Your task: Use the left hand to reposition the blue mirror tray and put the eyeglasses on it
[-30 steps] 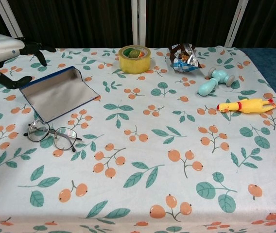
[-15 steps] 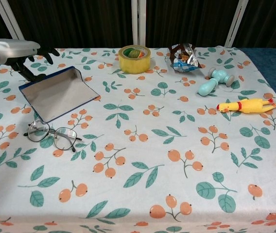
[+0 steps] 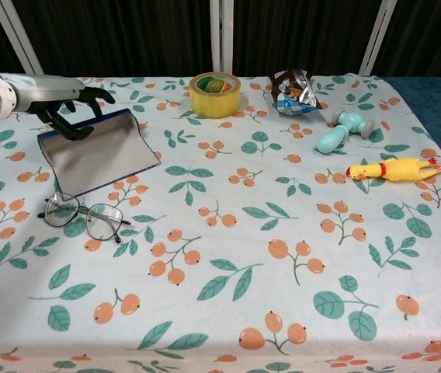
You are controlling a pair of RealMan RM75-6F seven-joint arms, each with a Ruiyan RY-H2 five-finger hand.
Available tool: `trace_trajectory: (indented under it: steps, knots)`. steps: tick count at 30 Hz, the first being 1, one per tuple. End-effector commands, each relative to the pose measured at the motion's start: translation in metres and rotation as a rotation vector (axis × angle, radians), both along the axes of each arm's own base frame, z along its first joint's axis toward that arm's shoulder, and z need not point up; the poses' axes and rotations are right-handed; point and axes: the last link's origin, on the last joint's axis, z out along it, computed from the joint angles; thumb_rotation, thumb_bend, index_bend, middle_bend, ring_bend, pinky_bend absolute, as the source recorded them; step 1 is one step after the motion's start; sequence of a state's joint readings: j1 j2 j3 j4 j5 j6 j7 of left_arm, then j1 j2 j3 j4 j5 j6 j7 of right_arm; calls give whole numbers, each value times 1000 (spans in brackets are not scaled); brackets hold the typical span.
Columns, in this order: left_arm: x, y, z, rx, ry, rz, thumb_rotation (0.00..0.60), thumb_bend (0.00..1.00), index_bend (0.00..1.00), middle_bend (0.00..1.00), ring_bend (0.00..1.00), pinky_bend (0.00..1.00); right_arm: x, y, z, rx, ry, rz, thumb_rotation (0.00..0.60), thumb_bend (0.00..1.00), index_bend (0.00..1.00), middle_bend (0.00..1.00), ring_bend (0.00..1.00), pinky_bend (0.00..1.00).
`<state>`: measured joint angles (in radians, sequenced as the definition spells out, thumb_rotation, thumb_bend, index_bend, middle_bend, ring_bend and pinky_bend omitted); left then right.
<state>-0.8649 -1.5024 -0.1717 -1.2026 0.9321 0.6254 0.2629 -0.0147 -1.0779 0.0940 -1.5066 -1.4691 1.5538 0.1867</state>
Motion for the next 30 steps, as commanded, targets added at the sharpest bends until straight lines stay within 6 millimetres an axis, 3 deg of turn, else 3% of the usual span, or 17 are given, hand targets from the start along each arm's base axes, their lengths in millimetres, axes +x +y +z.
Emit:
trace_trajectory:
  steps: [1, 7, 12, 15, 21, 25, 30]
  knots:
    - [9, -6, -5, -9, -36, -27, 480, 511, 52, 204, 45, 175, -1, -1, -2, 7, 3, -3, 600, 191, 0, 0, 0, 0]
    - [18, -9, -12, -11, -42, -76, 493, 512, 52, 207, 45, 174, 0, -2, -4, 13, 6, -4, 600, 191, 0, 0, 0, 0]
    - [17, -11, -6, 16, -48, -90, 503, 497, 52, 131, 45, 174, -2, -2, -1, 0, 6, -12, 600, 190, 0, 0, 0, 0]
    - [17, -21, 5, 68, -30, -150, 588, 439, 52, 82, 45, 175, -4, -3, 0, -3, 4, -15, 600, 191, 0, 0, 0, 0]
    - [9, -70, 39, 108, -14, -246, 600, 289, 70, 74, 45, 176, -5, -8, -3, 6, 1, -15, 600, 191, 0, 0, 0, 0]
    - [-4, -115, 55, 84, -2, -281, 600, 266, 134, 70, 46, 176, -4, -12, -6, 16, 2, -8, 600, 191, 0, 0, 0, 0]
    - [-17, -152, 49, 75, 10, -348, 600, 265, 280, 46, 43, 176, -4, -13, -6, -12, 11, -2, 600, 191, 0, 0, 0, 0]
